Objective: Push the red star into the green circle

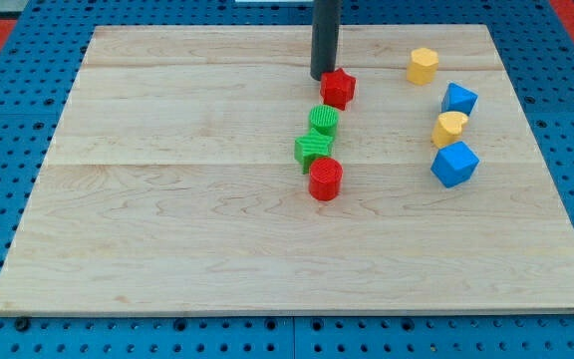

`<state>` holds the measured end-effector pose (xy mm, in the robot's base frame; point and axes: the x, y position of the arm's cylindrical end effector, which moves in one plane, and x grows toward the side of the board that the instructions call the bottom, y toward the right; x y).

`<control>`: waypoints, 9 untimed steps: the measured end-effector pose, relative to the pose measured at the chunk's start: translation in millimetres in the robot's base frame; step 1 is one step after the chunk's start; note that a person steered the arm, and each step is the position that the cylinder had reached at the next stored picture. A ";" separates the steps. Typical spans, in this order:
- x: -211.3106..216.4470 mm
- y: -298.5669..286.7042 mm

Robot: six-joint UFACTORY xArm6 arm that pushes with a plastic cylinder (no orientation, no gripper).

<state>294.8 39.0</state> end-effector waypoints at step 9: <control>6.0 28.3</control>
<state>300.9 67.3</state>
